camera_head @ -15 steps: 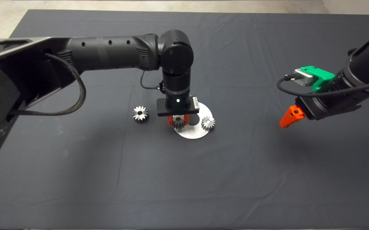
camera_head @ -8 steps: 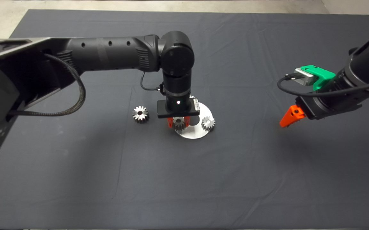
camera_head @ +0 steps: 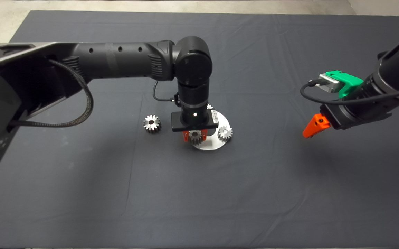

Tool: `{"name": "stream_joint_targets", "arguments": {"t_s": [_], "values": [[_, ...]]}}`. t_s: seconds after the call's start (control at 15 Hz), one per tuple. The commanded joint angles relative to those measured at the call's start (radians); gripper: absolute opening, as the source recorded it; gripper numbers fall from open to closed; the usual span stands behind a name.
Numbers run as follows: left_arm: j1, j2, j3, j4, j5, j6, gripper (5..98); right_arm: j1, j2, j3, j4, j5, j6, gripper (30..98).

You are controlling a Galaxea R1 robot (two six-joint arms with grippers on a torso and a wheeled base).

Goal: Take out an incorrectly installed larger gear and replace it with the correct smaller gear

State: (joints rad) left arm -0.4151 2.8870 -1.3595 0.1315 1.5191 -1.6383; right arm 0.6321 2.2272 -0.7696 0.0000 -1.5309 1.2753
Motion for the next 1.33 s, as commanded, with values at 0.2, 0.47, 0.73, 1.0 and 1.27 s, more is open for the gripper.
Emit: {"name": "stream_joint_targets", "arguments": {"t_s": [0.2, 0.47, 0.73, 1.0, 1.27], "values": [[-0.081, 0.025, -0.108, 0.028, 0.107, 0.074, 32.1, 0.026, -0.005, 0.015, 0.032, -0.087, -0.005, 94.0], [-0.134, -0.010, 0.021, -0.054, 0.104, 0.075, 32.1, 0.024, -0.004, 0.006, 0.031, -0.089, -0.005, 94.0], [-0.168, -0.070, 0.131, -0.110, 0.099, 0.071, 32.2, 0.020, -0.004, 0.006, 0.029, -0.088, -0.005, 94.0], [-0.163, -0.093, 0.204, -0.136, 0.081, 0.057, 32.2, 0.020, -0.002, 0.009, 0.031, -0.087, -0.005, 94.0], [-0.103, -0.078, 0.096, -0.135, 0.058, 0.133, 32.2, 0.020, 0.009, 0.009, 0.031, -0.086, -0.005, 94.0]]}}
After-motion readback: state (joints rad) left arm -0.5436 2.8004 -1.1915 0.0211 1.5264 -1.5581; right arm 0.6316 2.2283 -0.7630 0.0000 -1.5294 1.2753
